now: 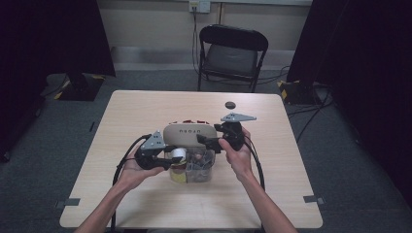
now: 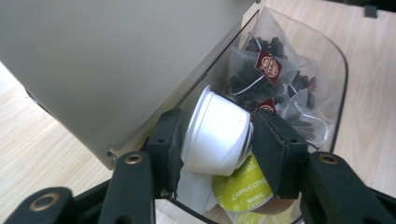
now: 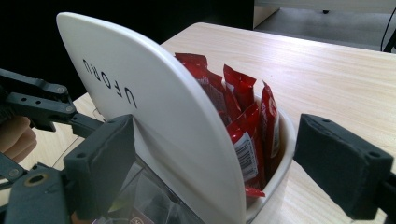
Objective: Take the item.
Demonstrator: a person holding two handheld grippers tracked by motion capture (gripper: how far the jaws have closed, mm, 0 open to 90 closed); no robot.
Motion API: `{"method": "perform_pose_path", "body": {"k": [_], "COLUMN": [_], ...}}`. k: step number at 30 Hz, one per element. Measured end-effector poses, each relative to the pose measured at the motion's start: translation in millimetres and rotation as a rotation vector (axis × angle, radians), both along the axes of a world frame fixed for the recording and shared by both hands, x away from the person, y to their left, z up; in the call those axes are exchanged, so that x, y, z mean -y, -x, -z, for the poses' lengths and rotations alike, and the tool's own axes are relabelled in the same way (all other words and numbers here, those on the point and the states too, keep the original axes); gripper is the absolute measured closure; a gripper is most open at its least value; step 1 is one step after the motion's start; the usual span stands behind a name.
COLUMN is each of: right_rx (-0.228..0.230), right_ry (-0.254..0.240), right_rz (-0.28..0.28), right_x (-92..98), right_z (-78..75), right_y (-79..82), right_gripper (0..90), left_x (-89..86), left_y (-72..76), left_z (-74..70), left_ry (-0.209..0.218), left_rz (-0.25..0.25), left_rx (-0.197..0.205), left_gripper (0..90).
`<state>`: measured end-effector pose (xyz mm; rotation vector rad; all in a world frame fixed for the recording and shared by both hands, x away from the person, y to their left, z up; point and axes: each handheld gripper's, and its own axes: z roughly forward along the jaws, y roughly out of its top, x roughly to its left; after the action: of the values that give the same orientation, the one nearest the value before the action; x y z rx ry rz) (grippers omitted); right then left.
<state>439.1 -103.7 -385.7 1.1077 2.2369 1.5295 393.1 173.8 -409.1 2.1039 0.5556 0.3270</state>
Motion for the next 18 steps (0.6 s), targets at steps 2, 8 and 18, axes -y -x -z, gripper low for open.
{"method": "perform_pose_path", "body": {"k": [2, 8, 18], "right_rx": [-0.002, 0.000, -0.002], "right_ry": [-0.002, 0.000, -0.004], "right_rz": [-0.001, 0.001, 0.000], "right_x": [0.2, -0.3, -0.5], "right_z": [0.2, 0.3, 0.6], "right_y": [0.0, 0.1, -0.7], "right_gripper": [11.9, 11.7, 11.0], "left_x": [-3.9, -0.7, 7.3], "left_y": [1.3, 4.5, 2.0], "left_z": [-3.4, -7.0, 0.9], "left_ry": [0.057, 0.013, -0.043], "left_rz": [0.015, 0.018, -0.017], "left_rx": [-0.003, 0.023, 0.014], "left_gripper": [59.8, 62.2, 50.5]}}
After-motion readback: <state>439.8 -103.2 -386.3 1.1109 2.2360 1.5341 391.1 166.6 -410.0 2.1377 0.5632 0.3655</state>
